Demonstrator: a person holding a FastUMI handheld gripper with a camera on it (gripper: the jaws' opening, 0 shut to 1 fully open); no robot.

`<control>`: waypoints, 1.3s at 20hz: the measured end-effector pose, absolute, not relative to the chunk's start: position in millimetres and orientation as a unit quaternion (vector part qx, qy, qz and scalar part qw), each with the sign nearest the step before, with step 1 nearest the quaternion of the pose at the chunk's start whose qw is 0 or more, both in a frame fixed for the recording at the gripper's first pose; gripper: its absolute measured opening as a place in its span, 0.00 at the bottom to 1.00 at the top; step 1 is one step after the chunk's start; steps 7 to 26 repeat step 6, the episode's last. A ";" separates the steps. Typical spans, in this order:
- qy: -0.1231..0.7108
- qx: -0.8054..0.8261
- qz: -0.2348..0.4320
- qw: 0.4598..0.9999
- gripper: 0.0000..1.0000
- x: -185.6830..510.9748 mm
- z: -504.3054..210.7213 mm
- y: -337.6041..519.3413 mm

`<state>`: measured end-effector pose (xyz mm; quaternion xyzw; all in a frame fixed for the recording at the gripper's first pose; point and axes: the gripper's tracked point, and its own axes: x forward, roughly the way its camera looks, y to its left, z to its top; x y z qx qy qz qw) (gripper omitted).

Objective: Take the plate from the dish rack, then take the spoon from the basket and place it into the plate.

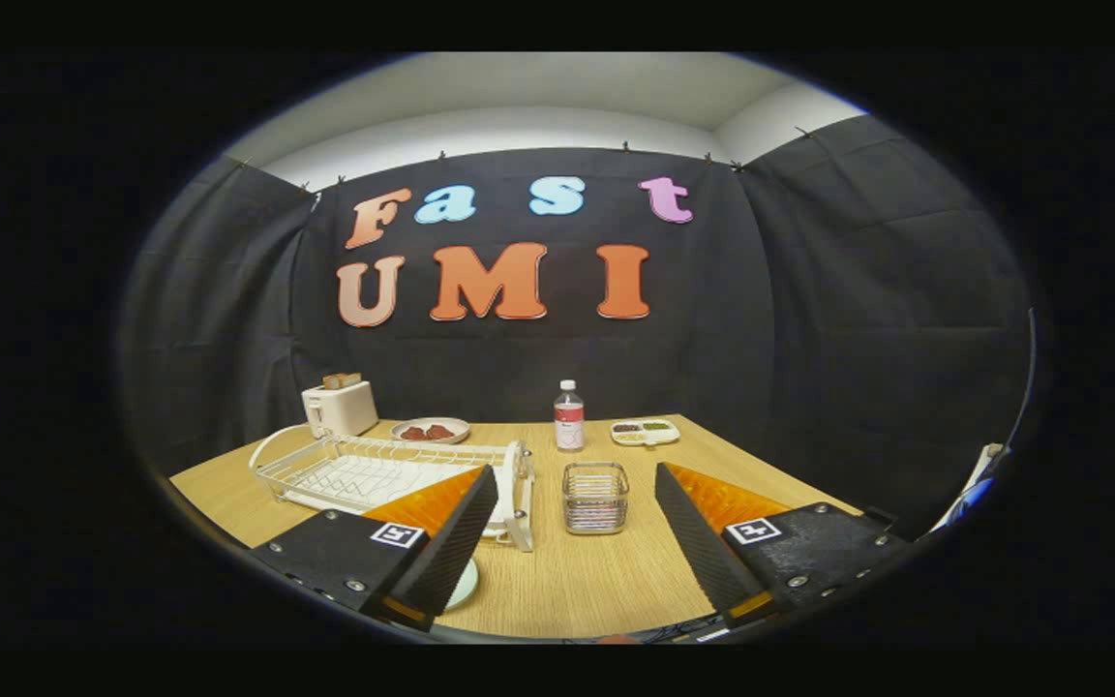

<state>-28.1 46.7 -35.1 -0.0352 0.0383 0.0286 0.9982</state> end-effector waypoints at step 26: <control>0.039 -0.035 0.025 0.998 0.97 -27.5 -39.2 45.3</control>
